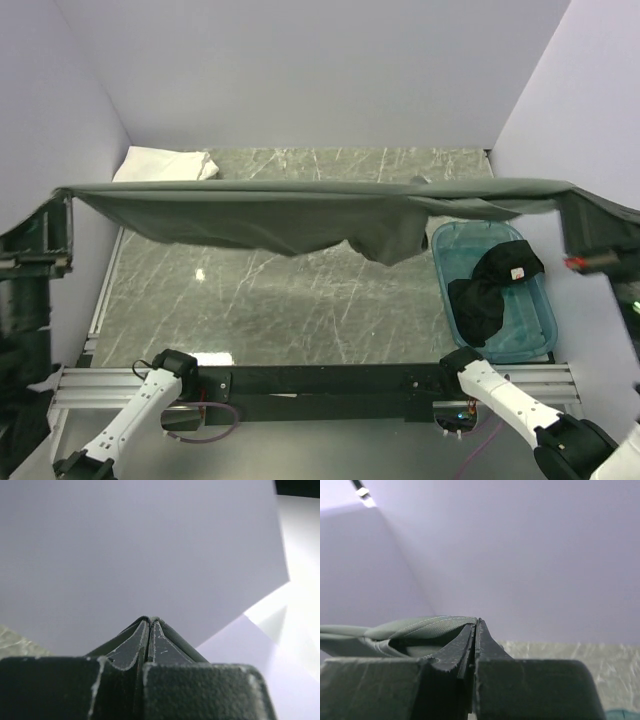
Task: Fold and stack the t-shirts
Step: Flatten the tshirt out
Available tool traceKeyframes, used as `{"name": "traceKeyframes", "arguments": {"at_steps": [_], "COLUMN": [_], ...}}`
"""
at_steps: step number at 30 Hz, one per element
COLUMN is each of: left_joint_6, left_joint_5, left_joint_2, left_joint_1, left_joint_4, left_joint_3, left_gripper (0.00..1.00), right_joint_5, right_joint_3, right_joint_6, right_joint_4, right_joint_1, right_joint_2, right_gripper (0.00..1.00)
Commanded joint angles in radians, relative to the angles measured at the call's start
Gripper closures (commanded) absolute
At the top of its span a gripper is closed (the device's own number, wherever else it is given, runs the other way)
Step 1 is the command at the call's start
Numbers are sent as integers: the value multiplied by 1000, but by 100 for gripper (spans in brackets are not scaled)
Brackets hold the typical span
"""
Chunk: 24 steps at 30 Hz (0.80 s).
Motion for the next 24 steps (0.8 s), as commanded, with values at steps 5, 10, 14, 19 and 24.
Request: {"name": "traceKeyframes", "arguments": {"at_steps": [5, 10, 14, 19, 24], "left_joint_6": [48, 66, 68, 68, 42], "left_joint_5": [62, 32, -72, -255, -256], "left_joint_2": [-14, 49, 150, 397, 804], "left_joint_1": [12, 22, 22, 22, 72], "left_joint_4": [12, 58, 89, 166, 135], "left_joint_3": [70, 29, -81, -299, -341], "left_gripper": [99, 99, 99, 99, 91], "right_joint_5": [-72, 82, 283, 279, 147], "right_joint_3": [139, 54, -88, -299, -435], "right_joint_6": [-67, -101, -130, -112, -81], "right_joint_4": [-70, 0, 94, 232, 383], "right_joint_1": [-5, -3, -5, -120, -198], "right_joint_2": [25, 70, 160, 407, 741], "right_gripper": [100, 100, 100, 100, 100]}}
